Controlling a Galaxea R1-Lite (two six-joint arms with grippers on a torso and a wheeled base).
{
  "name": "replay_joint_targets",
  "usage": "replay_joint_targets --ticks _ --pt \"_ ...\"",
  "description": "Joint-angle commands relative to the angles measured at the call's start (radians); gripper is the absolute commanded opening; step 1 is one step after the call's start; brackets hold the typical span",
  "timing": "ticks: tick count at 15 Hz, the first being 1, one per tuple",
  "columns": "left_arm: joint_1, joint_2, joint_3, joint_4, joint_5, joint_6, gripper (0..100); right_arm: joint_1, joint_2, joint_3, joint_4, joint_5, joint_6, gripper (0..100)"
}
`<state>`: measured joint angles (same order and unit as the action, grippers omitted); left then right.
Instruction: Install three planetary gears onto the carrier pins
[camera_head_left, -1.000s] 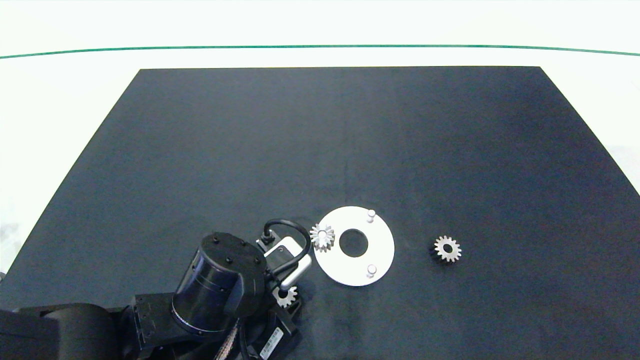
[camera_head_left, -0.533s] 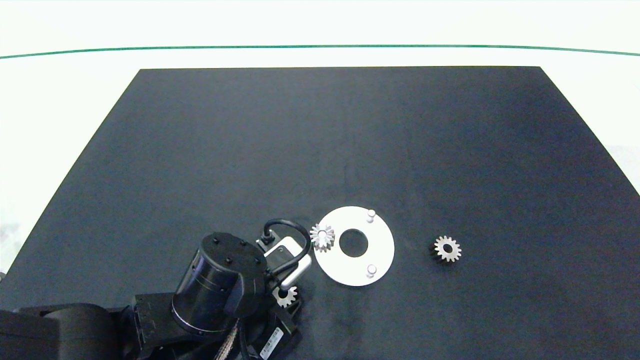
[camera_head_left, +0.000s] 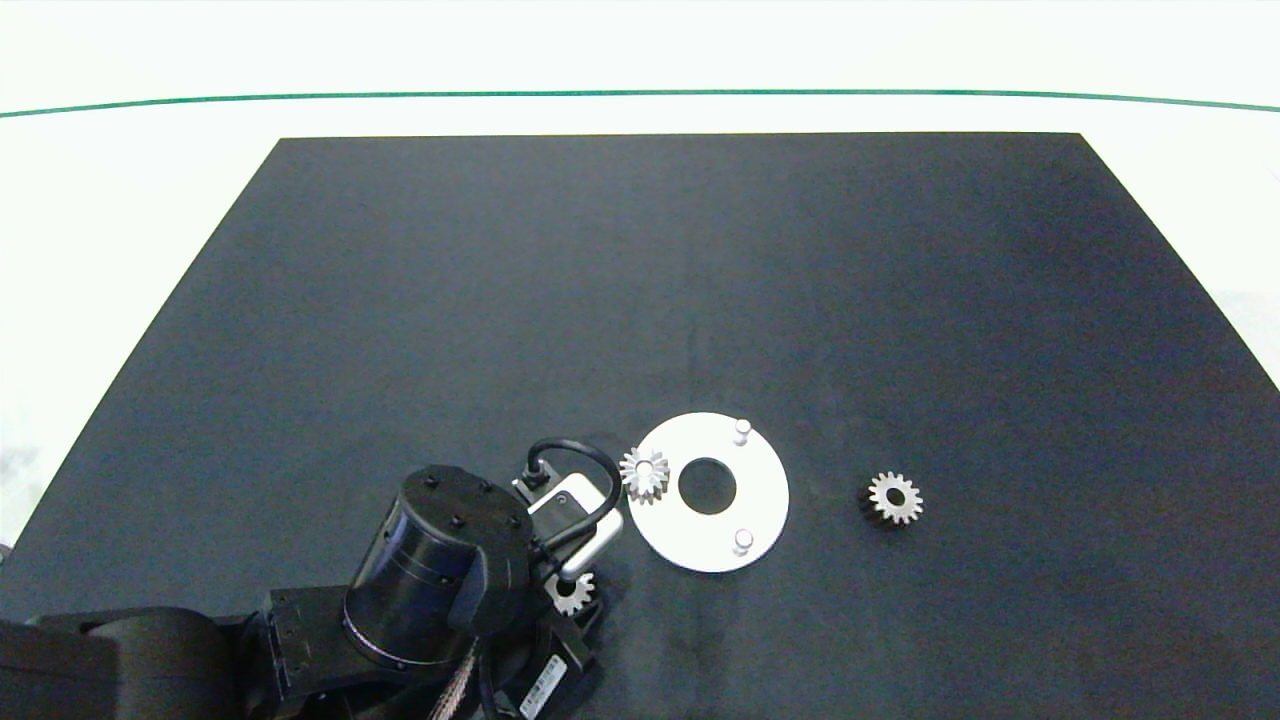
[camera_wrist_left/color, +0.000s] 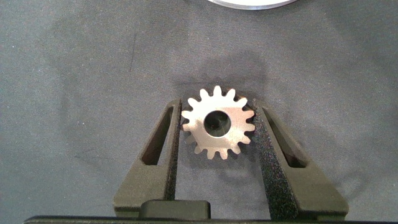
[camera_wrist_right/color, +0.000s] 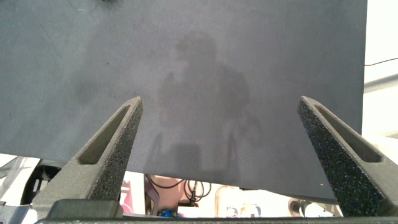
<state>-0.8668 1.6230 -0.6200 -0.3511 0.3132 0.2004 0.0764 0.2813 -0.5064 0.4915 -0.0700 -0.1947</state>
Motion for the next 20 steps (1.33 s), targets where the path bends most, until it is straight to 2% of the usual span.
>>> replay_joint_targets --ticks 1,3,5,6,12,14,18,20 --pt "-0.003 0.0 0.002 0.0 0.003 0.002 0 0.0 -0.001 0.0 0.002 -0.001 -0.002 100" --pt "-0.012 -0.012 -0.015 0.001 0.001 0.014 0 0.0 -0.001 0.0 0.002 -0.001 -0.002 100" --pt "-0.029 -0.032 -0.06 0.018 0.001 0.048 0 0.0 -0.001 0.0 0.002 -0.001 -0.002 100" --pt "-0.038 -0.045 -0.073 0.03 0.001 0.054 0 0.0 -0.001 0.0 0.002 -0.001 -0.002 100" --pt "-0.135 -0.045 -0.191 0.135 0.003 0.063 0 0.0 -0.004 -0.001 0.002 -0.004 0.001 100" --pt "-0.147 -0.025 -0.261 0.198 0.003 0.1 0 0.0 -0.004 -0.003 0.002 -0.005 0.001 100" --pt "-0.166 0.078 -0.4 0.239 0.003 0.108 0 0.0 0.007 -0.014 -0.05 -0.004 0.001 100" --pt "-0.193 0.113 -0.44 0.259 0.006 0.106 0 0.0 0.007 -0.023 -0.054 -0.004 0.001 100"
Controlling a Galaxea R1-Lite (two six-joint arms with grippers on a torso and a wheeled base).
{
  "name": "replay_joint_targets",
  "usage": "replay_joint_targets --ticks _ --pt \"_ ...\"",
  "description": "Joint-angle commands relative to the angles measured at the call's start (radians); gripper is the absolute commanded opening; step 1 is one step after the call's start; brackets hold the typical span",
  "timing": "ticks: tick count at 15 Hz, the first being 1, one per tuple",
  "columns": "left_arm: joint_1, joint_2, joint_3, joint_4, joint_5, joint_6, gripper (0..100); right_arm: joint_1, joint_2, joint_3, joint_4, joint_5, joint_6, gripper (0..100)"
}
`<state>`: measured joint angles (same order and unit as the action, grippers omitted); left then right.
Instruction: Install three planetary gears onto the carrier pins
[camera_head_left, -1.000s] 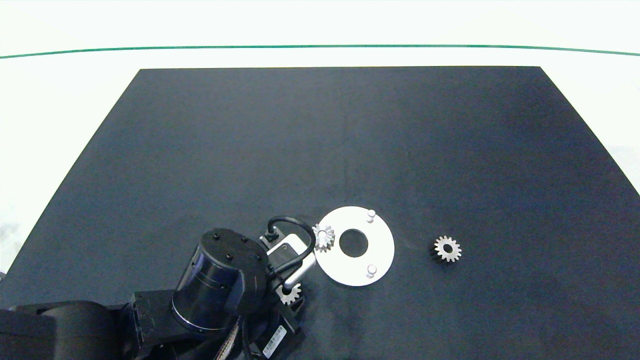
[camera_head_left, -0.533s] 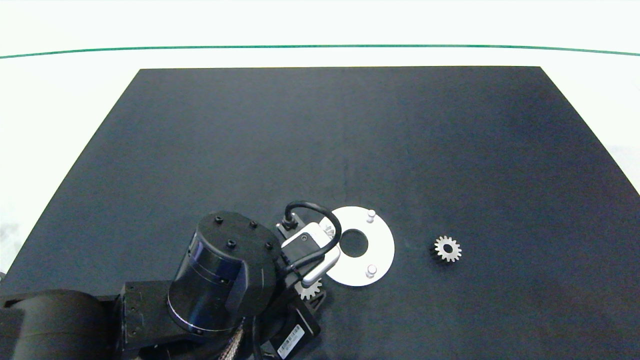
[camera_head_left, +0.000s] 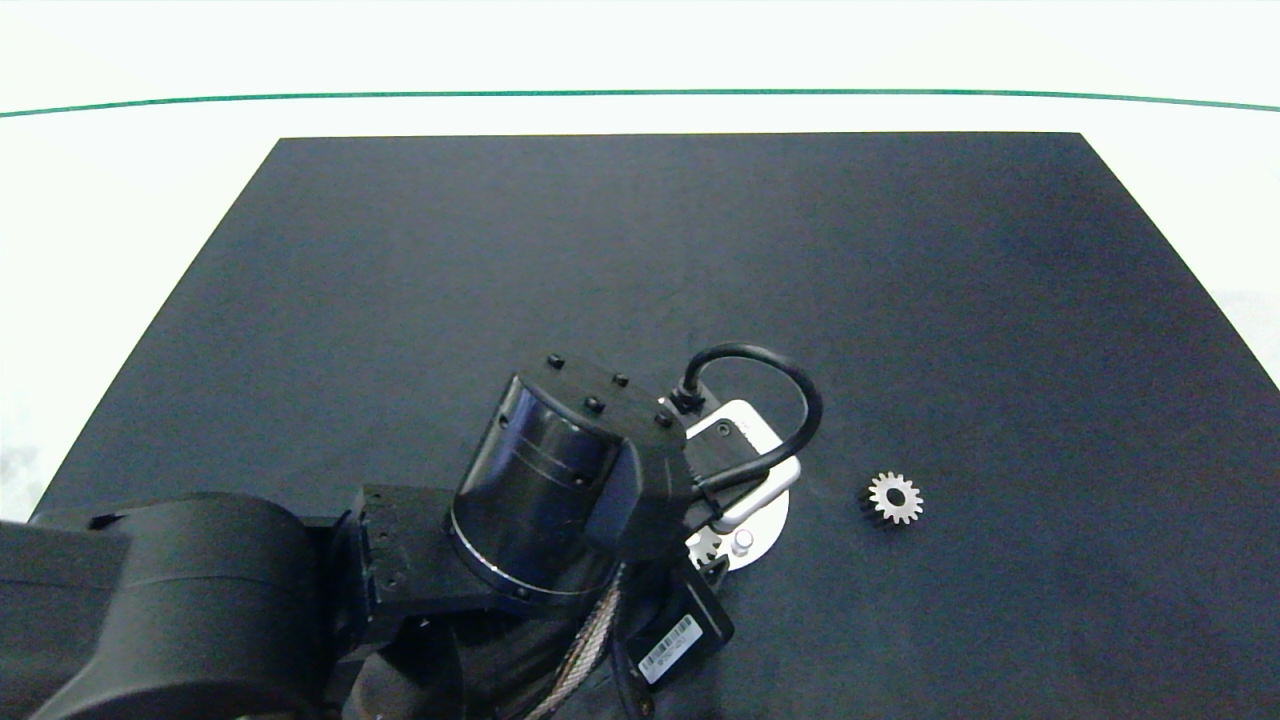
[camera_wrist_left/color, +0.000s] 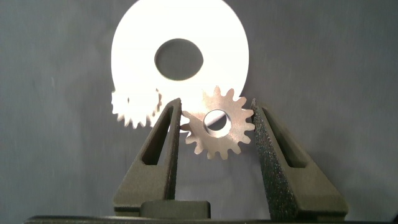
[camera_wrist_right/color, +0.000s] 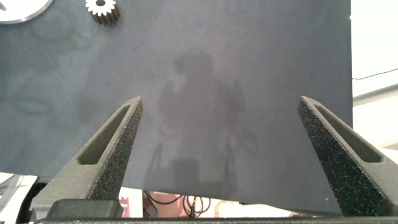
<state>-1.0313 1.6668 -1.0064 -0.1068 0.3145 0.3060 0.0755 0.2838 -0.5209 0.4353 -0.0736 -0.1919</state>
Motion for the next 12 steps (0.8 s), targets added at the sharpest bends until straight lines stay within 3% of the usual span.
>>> replay_joint_targets --ticks 1,6,12 --pt "-0.046 0.076 -0.063 0.015 0.006 0.001 0 0.001 0.005 -0.01 0.002 0.0 -0.001 100" --pt "-0.09 0.145 -0.116 0.013 0.011 0.012 0 0.0 0.006 -0.013 0.0 0.0 -0.003 100" --pt "-0.067 0.149 -0.143 0.019 0.012 0.039 0 0.001 0.009 -0.015 -0.001 0.0 -0.003 100"
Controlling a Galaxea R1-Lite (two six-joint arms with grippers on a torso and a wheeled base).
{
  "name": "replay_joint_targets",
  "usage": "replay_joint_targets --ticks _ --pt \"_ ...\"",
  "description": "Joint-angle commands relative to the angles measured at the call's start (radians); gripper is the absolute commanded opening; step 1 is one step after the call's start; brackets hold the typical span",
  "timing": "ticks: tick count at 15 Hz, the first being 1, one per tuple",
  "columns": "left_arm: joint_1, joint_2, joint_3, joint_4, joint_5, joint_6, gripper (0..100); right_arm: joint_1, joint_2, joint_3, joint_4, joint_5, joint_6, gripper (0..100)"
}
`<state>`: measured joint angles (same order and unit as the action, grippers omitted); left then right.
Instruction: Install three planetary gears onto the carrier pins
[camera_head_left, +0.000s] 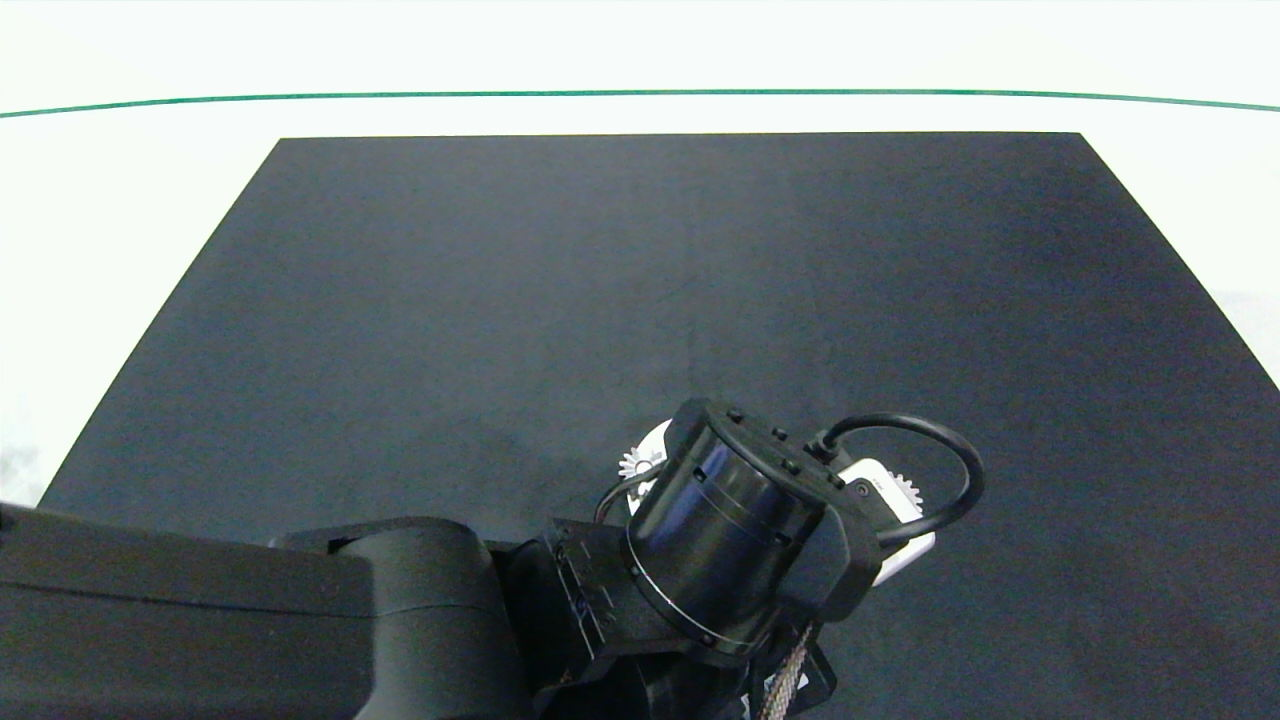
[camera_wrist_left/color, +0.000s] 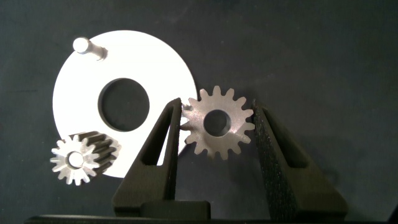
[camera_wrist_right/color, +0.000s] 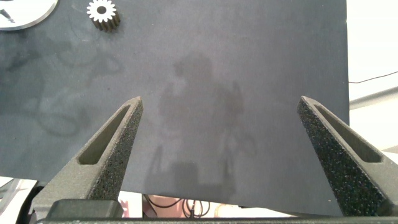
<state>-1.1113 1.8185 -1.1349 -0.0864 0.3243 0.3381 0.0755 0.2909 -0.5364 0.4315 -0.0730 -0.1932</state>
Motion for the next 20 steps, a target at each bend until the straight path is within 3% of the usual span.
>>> replay_joint_targets --ticks 1,9,20 --pt "0.021 -0.005 -0.023 0.002 0.002 0.012 0 0.001 0.002 0.003 0.003 -0.001 -0.003 100" --pt "0.045 0.048 -0.088 0.019 0.004 0.012 0 0.001 0.002 0.003 0.003 -0.001 -0.003 100" --pt "0.056 0.039 -0.068 0.019 0.013 0.021 0 0.001 0.002 0.006 0.003 -0.001 -0.003 100"
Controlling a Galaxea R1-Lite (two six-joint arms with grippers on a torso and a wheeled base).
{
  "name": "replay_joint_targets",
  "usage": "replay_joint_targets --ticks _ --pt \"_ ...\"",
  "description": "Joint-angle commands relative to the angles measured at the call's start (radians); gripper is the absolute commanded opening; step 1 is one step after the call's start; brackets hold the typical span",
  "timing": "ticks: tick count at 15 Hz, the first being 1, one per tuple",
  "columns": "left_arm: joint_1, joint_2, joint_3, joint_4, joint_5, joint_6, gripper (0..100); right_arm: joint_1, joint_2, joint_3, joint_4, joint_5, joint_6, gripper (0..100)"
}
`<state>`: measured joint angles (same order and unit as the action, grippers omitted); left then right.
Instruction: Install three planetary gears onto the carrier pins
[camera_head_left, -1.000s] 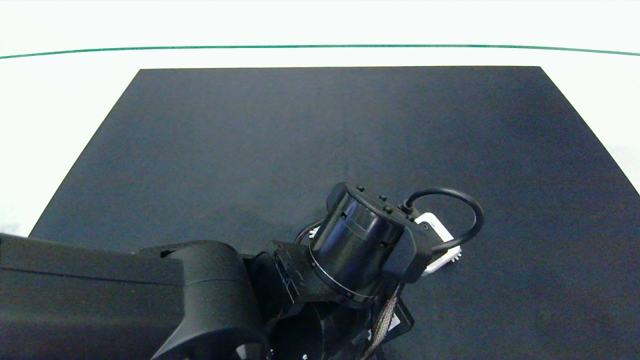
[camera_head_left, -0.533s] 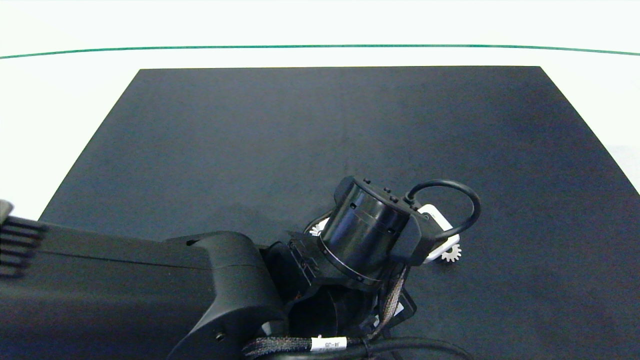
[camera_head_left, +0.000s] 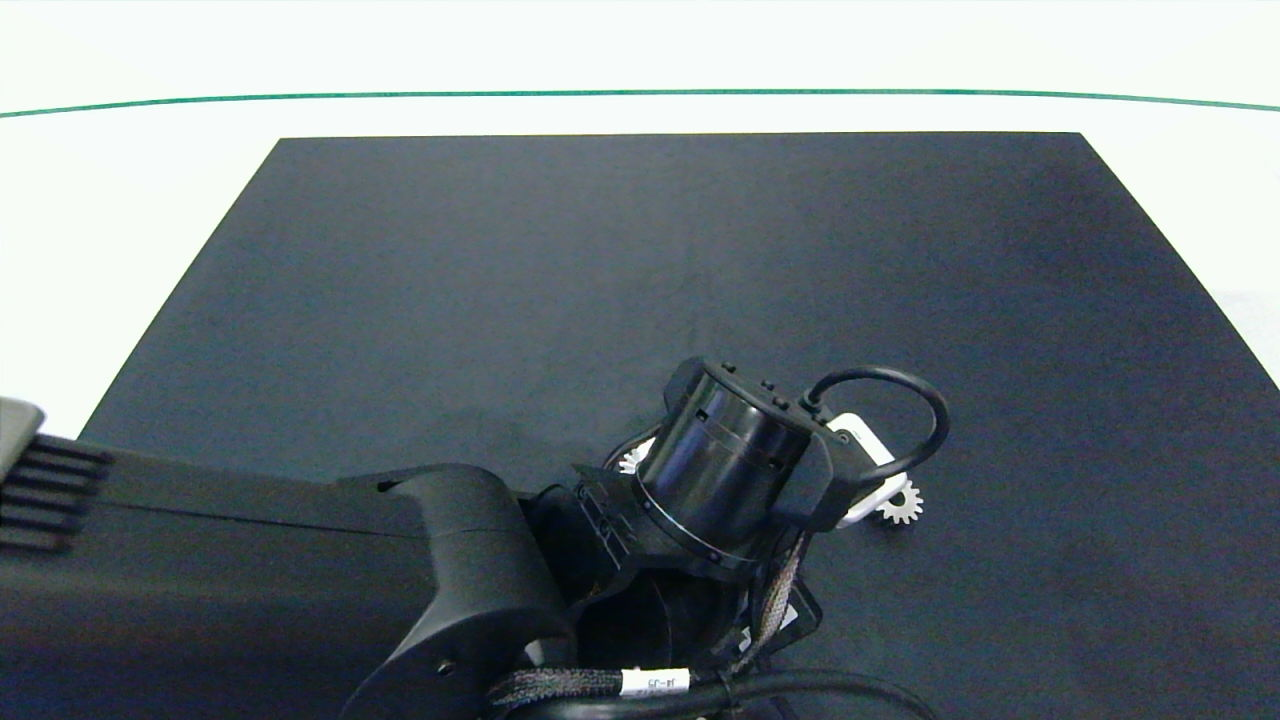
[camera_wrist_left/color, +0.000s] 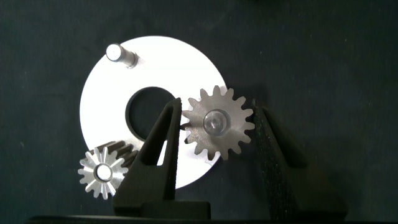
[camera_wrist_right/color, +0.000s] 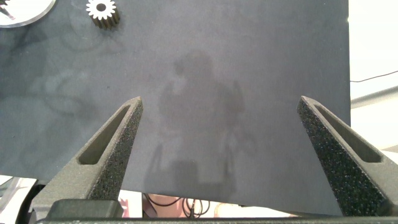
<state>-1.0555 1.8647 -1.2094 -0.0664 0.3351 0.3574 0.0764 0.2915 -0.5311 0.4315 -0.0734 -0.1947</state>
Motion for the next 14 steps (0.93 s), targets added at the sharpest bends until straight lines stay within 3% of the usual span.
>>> replay_joint_targets --ticks 1,14 --pt "0.0 -0.009 0.007 -0.001 0.007 0.0 0 0.0 0.002 0.0 0.003 0.0 -0.002 100" --pt "0.012 0.001 0.034 -0.026 0.007 -0.002 0 0.0 0.002 0.0 0.003 0.0 -0.002 100"
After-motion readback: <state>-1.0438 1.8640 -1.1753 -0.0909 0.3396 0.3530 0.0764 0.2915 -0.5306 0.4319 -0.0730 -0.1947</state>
